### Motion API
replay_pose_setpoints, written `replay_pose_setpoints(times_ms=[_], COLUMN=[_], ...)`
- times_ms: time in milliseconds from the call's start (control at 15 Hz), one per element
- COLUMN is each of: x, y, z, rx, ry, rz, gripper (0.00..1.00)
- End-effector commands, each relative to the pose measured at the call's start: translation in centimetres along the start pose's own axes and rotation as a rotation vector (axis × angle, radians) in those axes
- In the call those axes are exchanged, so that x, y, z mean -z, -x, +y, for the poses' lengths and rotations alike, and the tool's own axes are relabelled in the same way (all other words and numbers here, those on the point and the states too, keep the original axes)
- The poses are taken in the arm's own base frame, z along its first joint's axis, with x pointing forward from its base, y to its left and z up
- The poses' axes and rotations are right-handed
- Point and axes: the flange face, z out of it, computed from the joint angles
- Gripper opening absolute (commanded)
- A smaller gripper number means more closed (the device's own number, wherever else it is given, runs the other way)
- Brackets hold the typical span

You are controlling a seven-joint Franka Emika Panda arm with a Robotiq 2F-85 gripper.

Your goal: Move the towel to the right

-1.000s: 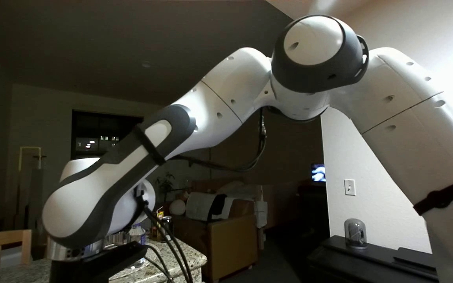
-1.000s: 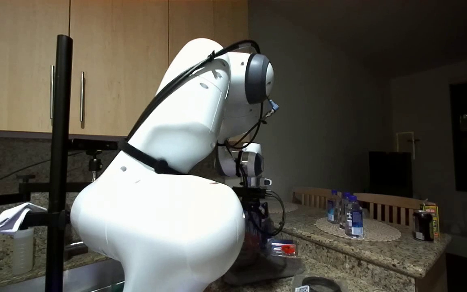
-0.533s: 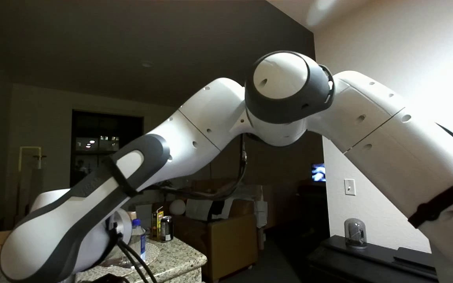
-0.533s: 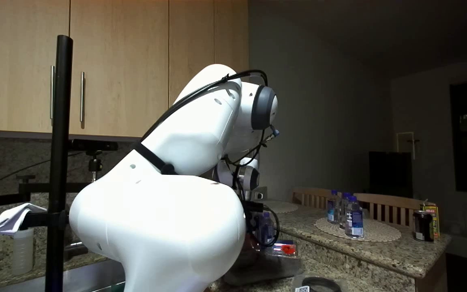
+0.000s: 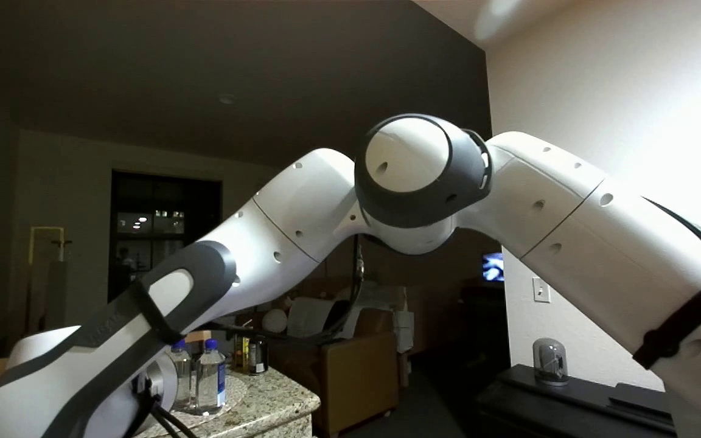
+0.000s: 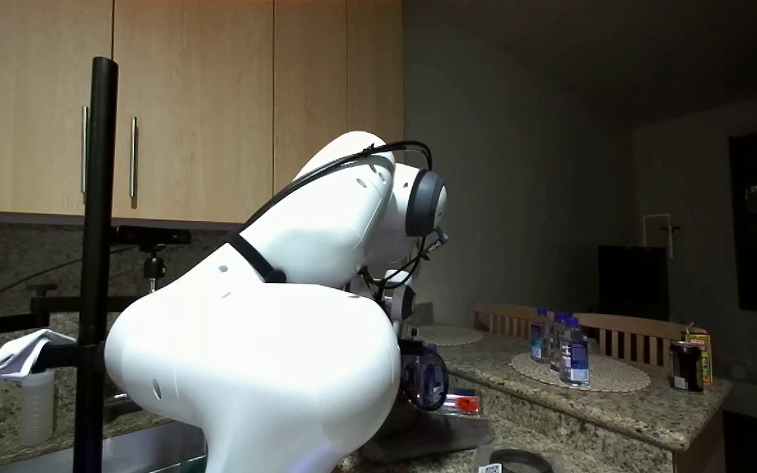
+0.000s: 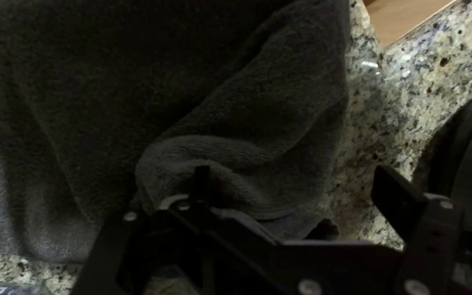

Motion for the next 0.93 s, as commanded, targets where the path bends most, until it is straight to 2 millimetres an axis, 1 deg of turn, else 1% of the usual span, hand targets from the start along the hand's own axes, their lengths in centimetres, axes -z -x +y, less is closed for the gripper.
replay_pose_setpoints(times_ms=[0,200,267,333,400,467,533,600,667,733,800,867], x=[-0.9,-1.9,-2.3,-2.7,-2.9,-3.2,-3.4,-3.6,-3.7,-3.6,-3.2,-2.6], y=[-0.7,-1.1,-1.2,-1.2,-1.2,-1.2,-1.1,-1.1,-1.1,-1.1,-1.1,-1.1], z=[0.0,-0.5,-0.7,-1.0,-1.2,-1.4,-1.5,-1.5,-1.6,-1.6,-1.4,-1.1], rx=[0.057,0.104,0.124,0.144,0.161,0.178,0.188,0.196,0.200,0.196,0.183,0.167], ry=[0.041,0.043,0.039,0.039,0.039,0.039,0.044,0.046,0.049,0.057,0.076,0.091], rz=[-0.037,-0.040,-0.042,-0.043,-0.043,-0.046,-0.047,-0.049,-0.051,-0.052,-0.046,-0.036], gripper=[1.00,1.00,0.97,0.90,0.92,0.80,0.75,0.65,0.58,0.59,0.88,0.89])
